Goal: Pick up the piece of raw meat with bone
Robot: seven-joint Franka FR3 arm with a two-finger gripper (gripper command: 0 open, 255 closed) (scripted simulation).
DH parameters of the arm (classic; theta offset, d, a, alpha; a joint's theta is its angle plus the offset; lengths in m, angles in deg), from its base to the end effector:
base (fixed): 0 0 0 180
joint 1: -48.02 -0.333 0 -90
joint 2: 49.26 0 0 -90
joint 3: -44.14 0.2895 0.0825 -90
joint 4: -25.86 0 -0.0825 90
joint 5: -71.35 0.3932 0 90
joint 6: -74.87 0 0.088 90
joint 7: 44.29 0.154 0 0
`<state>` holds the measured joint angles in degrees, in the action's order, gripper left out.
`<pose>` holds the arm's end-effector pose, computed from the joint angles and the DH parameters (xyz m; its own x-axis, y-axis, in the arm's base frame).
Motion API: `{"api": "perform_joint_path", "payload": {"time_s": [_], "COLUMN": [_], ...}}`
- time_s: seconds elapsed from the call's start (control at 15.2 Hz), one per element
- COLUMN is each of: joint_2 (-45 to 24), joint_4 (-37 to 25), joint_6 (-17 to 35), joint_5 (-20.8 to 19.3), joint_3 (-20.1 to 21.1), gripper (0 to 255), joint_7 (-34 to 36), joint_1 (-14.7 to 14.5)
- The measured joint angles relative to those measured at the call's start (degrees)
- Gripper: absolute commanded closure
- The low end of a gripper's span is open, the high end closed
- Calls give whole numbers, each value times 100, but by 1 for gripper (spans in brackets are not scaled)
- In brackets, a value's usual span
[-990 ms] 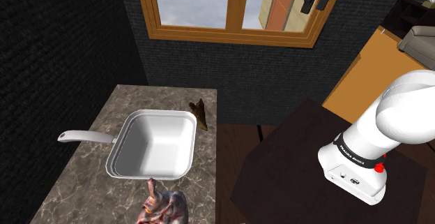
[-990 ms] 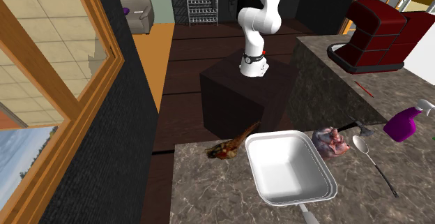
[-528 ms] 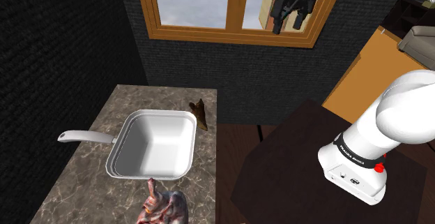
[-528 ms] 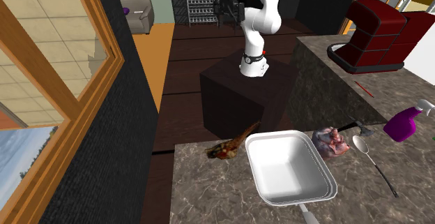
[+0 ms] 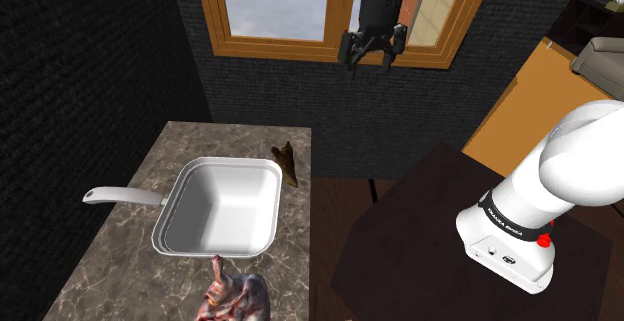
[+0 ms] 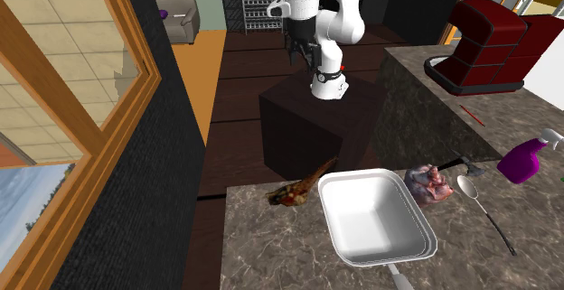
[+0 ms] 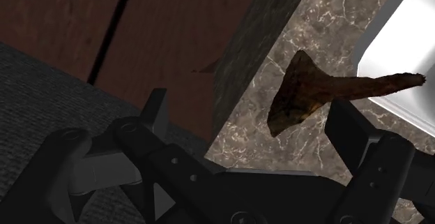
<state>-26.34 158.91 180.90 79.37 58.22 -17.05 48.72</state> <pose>0.4235 0.1175 0.4084 0.9490 -0.3028 -0.0883 -0.3036 -0.9528 0.0049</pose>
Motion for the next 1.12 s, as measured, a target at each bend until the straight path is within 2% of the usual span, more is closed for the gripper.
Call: {"api": "perform_joint_path", "payload": {"time_s": [0.53,0.86,1.12], "joint_2": [-1749,-2928,-3912], "joint_4": [-618,-1207,-1844], "joint_6": [811,1138,1270], "joint_5": [-270,-654,-958], "joint_3": [635,741,704], "gripper": [0,0,0], "joint_7": [1586,2499,3225], "joint_1": [-10,-96,-301]}}
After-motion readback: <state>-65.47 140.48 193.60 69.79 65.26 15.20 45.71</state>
